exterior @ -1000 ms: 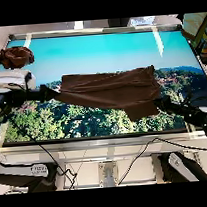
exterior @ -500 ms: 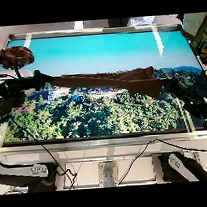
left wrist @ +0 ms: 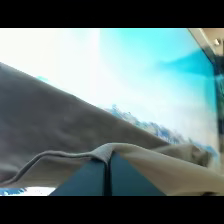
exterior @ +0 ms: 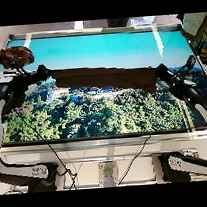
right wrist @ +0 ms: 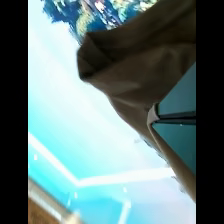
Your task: Fold the shirts.
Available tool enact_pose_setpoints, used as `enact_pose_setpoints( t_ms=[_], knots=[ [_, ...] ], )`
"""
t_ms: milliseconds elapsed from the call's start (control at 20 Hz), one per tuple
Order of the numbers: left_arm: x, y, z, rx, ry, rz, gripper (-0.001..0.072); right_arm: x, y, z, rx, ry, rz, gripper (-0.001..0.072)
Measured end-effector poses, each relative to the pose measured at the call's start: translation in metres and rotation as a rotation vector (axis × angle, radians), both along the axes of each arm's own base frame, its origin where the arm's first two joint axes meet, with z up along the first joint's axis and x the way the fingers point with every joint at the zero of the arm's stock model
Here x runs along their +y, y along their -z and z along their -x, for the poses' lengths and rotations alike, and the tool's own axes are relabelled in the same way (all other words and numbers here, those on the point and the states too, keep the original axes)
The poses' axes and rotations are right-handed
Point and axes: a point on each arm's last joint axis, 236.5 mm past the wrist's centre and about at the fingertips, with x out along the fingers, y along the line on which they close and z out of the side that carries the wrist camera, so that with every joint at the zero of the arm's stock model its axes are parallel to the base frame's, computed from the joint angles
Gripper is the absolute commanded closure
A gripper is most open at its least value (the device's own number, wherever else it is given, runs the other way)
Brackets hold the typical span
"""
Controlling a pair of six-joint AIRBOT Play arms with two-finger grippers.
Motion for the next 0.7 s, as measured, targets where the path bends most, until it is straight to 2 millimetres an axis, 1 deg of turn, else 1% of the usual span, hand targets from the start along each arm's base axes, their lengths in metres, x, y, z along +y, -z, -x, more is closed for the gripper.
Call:
enact_pose_setpoints(
  t_ms=[100,300,500,600,650,700],
  knots=[
    [0.006,0.015,-0.006,0.024,-0.035,-0.003,0.07,-0.004,0.013,-0.015,0.021,0.012,0.012,0.0691],
    [0.01,0.05,-0.013,0.088,-0.083,0.03,0.0702,-0.013,0.031,-0.037,0.046,0.031,0.042,0.0692],
    [0.006,0.075,-0.021,0.128,-0.128,0.069,0.0701,-0.016,0.048,-0.053,0.068,0.03,0.048,0.069],
    [0.002,0.08,-0.024,0.137,-0.14,0.082,0.0699,-0.014,0.056,-0.057,0.078,0.02,0.044,0.069],
    [0.001,0.082,-0.025,0.14,-0.145,0.089,0.0685,-0.013,0.058,-0.058,0.081,0.016,0.042,0.0689],
    [0.0,0.082,-0.026,0.14,-0.151,0.096,0.0622,-0.012,0.06,-0.058,0.083,0.011,0.039,0.0658]
  ],
)
